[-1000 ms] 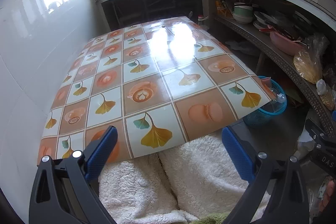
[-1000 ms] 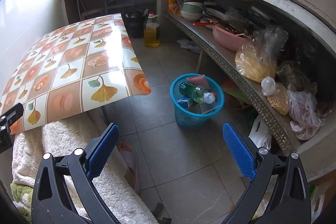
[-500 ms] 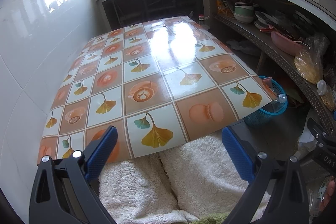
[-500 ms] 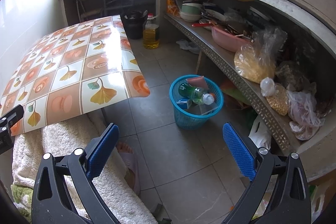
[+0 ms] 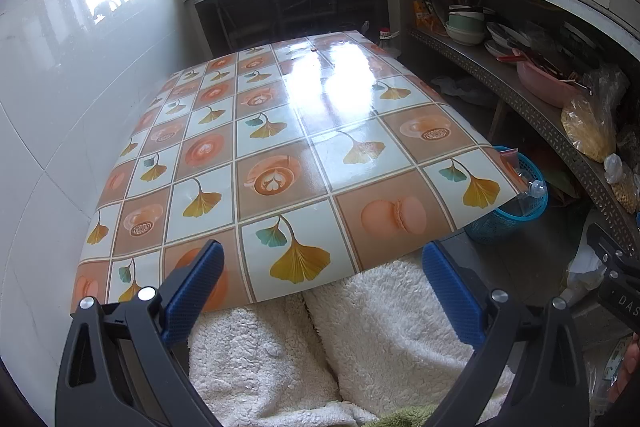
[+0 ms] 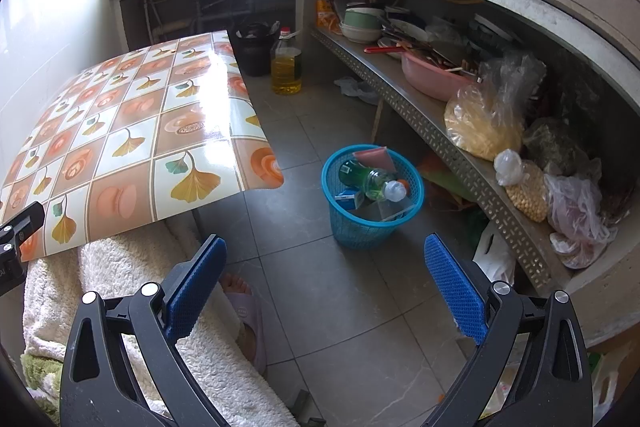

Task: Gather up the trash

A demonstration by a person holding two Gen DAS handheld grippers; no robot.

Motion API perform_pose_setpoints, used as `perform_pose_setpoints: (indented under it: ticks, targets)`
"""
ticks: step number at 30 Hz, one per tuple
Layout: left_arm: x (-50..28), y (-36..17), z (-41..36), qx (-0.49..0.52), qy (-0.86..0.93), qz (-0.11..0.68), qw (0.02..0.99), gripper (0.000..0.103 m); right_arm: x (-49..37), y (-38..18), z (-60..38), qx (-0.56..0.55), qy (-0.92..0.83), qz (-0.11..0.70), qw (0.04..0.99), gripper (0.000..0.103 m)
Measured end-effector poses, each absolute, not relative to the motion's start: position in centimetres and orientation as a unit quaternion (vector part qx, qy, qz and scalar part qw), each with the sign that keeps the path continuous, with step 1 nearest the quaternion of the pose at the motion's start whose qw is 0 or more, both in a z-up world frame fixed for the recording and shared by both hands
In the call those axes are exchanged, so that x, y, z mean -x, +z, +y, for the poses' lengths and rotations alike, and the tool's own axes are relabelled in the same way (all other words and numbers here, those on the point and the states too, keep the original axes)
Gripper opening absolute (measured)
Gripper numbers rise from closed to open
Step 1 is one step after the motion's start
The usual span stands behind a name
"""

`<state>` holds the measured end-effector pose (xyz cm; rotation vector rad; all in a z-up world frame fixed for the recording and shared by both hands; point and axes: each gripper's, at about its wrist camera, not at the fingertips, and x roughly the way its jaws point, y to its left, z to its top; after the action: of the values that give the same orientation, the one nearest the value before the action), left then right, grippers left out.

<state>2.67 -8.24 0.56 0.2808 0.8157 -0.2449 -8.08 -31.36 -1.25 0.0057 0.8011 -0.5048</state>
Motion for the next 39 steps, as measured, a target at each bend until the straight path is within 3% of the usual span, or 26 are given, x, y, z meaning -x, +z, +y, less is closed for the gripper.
perform_pose_setpoints:
  ticks: [39]
  targets:
    - [-2.77, 0.5, -7.97, -0.135, -0.119, 0.396, 0.901, 0.097, 7.94, -1.25, -31.29, -0.003, -0.245, 0.385, 0.89, 0.095]
